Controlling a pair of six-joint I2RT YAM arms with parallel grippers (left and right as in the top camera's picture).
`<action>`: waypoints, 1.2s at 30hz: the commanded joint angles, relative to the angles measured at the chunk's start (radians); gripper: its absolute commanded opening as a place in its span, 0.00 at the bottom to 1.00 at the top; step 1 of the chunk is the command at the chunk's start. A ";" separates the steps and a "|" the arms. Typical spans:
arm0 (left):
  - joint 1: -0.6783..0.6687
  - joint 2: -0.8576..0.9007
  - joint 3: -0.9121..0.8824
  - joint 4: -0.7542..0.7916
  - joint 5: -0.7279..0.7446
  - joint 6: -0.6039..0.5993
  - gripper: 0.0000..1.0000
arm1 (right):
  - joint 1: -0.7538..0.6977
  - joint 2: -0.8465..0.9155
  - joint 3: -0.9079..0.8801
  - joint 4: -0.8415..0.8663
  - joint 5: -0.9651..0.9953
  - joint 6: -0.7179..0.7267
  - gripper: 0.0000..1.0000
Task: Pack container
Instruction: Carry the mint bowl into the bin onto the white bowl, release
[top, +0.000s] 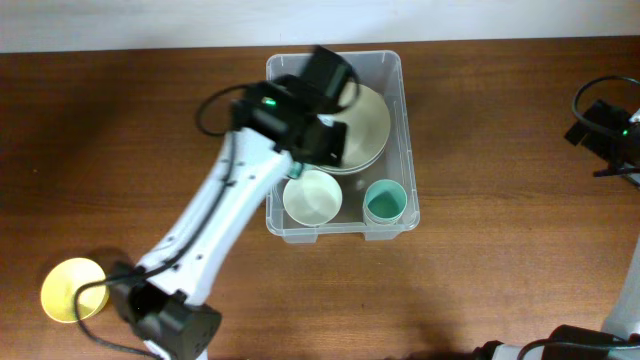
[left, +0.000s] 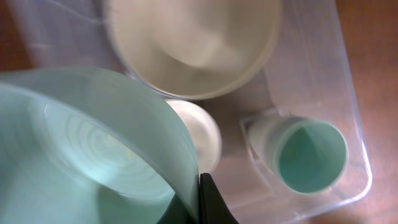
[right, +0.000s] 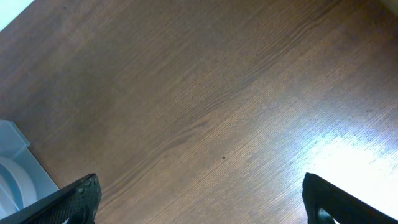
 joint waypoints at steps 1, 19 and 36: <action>-0.048 0.080 -0.009 -0.014 -0.004 0.003 0.01 | -0.004 0.003 0.008 -0.002 -0.002 0.005 0.99; -0.059 0.292 0.007 -0.102 0.003 -0.017 0.67 | -0.004 0.003 0.008 -0.001 -0.002 0.005 0.99; 0.499 -0.235 0.111 -0.366 -0.287 -0.148 0.72 | -0.004 0.003 0.008 -0.001 -0.002 0.005 0.99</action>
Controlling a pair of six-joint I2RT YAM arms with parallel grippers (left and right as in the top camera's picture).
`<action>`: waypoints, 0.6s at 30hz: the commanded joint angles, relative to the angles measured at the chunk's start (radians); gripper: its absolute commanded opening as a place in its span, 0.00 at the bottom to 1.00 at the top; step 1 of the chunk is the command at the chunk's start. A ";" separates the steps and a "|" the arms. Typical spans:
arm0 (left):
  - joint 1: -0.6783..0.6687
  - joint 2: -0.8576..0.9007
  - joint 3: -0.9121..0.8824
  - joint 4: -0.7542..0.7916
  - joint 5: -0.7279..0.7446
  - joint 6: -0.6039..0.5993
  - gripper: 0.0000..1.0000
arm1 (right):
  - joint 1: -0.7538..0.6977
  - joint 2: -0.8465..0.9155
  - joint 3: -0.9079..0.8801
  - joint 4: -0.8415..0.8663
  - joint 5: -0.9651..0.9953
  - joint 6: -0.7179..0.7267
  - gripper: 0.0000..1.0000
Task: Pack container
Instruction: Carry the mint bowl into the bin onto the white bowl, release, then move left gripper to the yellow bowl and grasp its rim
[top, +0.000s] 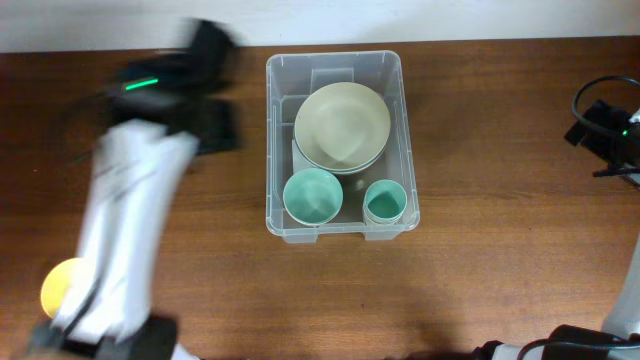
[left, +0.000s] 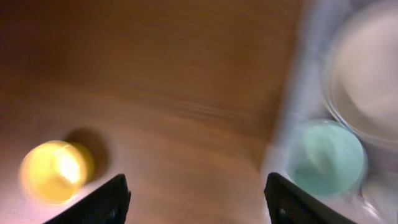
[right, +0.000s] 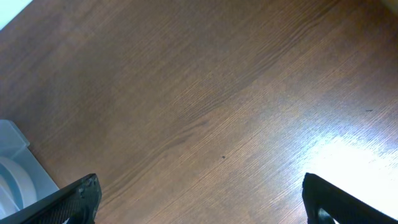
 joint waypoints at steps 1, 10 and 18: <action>0.167 -0.085 -0.023 -0.051 -0.058 -0.034 0.72 | -0.004 0.003 0.008 0.001 -0.002 0.005 0.99; 0.550 -0.132 -0.349 0.025 -0.046 -0.035 0.76 | -0.004 0.003 0.008 0.000 -0.002 0.005 0.99; 0.727 -0.132 -0.763 0.297 0.091 -0.034 0.84 | -0.004 0.003 0.008 0.000 -0.002 0.005 0.99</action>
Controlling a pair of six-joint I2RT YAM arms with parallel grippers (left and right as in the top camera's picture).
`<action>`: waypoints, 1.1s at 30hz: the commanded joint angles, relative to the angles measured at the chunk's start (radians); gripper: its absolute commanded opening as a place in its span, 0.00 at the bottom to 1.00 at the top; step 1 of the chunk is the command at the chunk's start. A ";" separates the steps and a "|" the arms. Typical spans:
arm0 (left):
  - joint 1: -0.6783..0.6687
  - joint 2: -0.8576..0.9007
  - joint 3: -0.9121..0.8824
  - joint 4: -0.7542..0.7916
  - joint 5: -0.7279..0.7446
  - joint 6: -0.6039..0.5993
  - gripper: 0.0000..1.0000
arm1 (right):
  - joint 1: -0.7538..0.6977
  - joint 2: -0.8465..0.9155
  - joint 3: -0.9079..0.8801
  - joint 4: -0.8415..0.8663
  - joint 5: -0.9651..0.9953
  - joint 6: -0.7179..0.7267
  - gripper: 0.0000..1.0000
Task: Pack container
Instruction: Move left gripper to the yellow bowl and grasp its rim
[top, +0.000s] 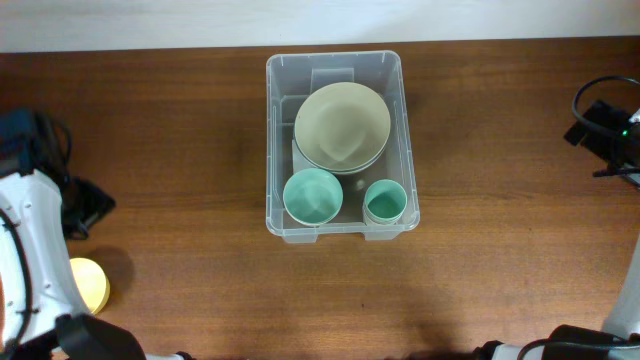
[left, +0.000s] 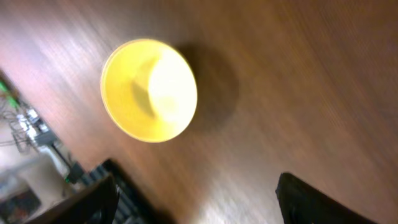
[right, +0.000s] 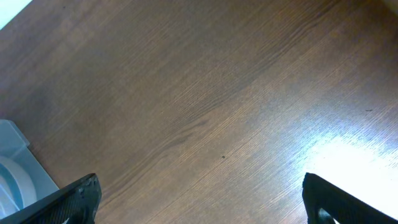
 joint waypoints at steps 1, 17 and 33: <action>0.066 -0.005 -0.157 0.089 0.089 -0.008 0.84 | -0.004 0.003 0.008 0.000 -0.003 0.005 0.99; 0.120 0.038 -0.492 0.546 0.118 0.105 0.82 | -0.004 0.003 0.008 0.000 -0.003 0.005 0.99; 0.120 0.150 -0.492 0.624 0.119 0.105 0.49 | -0.003 0.003 0.008 0.000 -0.003 0.005 0.99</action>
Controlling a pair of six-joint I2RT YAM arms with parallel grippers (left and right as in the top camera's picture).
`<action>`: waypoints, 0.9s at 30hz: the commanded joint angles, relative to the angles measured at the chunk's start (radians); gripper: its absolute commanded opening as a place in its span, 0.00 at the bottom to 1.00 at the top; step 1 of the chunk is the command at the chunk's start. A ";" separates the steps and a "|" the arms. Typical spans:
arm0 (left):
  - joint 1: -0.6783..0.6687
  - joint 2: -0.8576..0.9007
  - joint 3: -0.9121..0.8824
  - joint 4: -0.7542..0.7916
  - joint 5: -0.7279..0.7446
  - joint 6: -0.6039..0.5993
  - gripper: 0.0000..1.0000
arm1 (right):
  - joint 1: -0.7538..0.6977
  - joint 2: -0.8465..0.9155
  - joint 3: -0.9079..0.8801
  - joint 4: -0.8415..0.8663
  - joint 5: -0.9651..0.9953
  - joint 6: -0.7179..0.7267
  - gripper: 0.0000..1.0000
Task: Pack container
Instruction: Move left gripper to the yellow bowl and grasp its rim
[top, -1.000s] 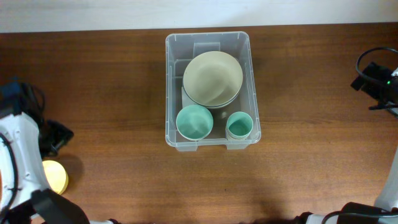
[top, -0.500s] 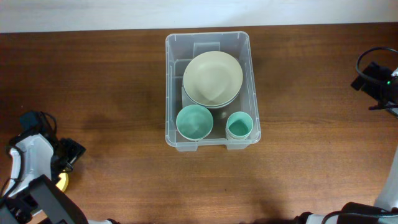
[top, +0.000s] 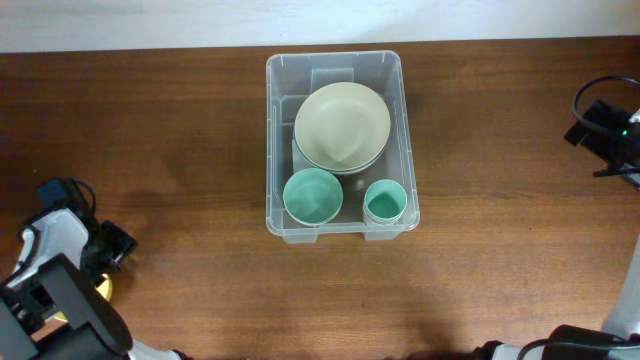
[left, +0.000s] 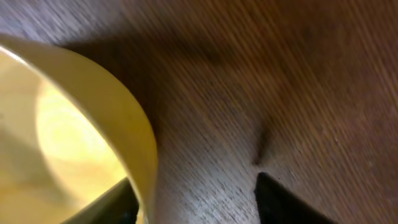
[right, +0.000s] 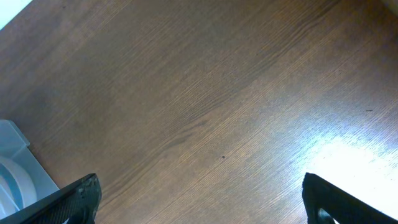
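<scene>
A yellow bowl (left: 74, 124) stands on the table at the front left, and only a sliver of it (top: 104, 287) shows in the overhead view. My left gripper (left: 196, 186) is open and low over it. The bowl's rim lies between the fingers, with one finger inside the bowl and the other outside. The clear container (top: 275, 150) in the middle holds a cream bowl (top: 342, 125), a teal bowl (top: 312, 195) and a teal cup (top: 385, 203). My right gripper (right: 199, 193) hangs open over bare wood at the far right.
The brown wooden table (top: 500, 250) stretches round the container. A corner of the container (right: 12, 155) shows at the left edge of the right wrist view. The left arm's cables (top: 55, 195) lie near the table's left edge.
My left gripper was well above the yellow bowl with the whole bowl in view. Now it is down at the bowl with the rim between its open fingers. The right arm is unchanged.
My left gripper held a teal bowl over the container's front left. Then the teal bowl lay in the container and the open gripper was left of it. Then it was above the yellow bowl, and now it straddles that bowl's rim.
</scene>
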 joint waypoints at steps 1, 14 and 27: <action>0.004 0.007 -0.002 0.003 0.007 0.012 0.43 | -0.003 0.003 0.008 0.000 -0.002 0.005 0.99; -0.090 -0.085 0.116 -0.049 0.194 0.011 0.01 | -0.003 0.003 0.008 0.000 -0.002 0.005 0.99; -0.794 -0.238 0.570 -0.228 0.131 0.009 0.01 | -0.003 0.003 0.008 0.000 -0.002 0.005 0.99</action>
